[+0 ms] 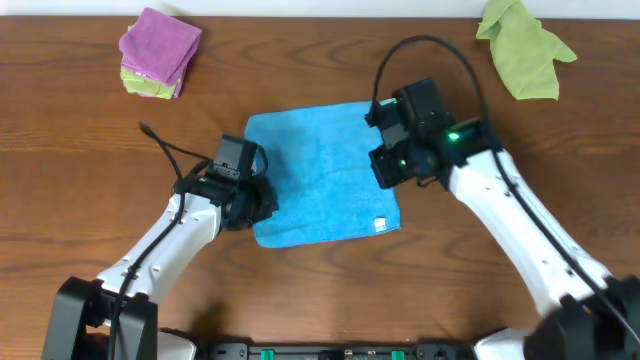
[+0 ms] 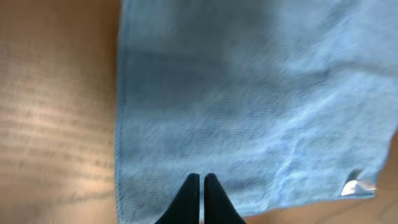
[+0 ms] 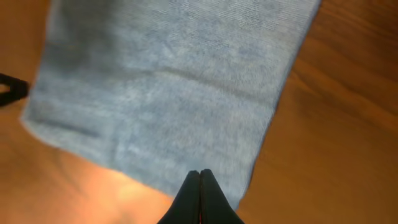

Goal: Fold the cloth
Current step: 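Move both grippers to the bottom corners of the blue cloth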

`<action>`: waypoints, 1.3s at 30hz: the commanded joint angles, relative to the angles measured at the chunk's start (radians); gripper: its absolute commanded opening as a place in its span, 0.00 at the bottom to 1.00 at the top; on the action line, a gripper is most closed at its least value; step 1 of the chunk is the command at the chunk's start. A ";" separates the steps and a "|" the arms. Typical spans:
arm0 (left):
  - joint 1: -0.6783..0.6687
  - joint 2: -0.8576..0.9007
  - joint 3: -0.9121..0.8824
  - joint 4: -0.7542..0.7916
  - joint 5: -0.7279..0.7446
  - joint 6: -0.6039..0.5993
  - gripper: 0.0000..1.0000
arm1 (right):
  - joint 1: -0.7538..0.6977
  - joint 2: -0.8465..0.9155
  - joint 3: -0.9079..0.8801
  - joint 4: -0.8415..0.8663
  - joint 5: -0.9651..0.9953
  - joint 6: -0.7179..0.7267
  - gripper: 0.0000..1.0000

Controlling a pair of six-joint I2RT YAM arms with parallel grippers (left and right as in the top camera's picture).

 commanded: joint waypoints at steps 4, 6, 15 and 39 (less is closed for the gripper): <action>-0.001 -0.086 0.003 -0.079 0.016 -0.022 0.10 | -0.148 -0.146 -0.077 -0.091 -0.110 0.049 0.18; -0.001 -0.140 0.003 -0.084 0.018 -0.021 0.24 | -0.191 -0.177 -0.134 -0.085 -0.171 0.045 0.22; 0.006 -0.275 -0.104 -0.122 0.083 -0.064 0.68 | -0.267 -0.241 -0.381 0.000 -0.385 0.051 0.40; 0.010 -0.255 -0.285 0.084 -0.013 -0.104 0.60 | -0.219 -0.198 -0.567 0.212 -0.208 0.126 0.38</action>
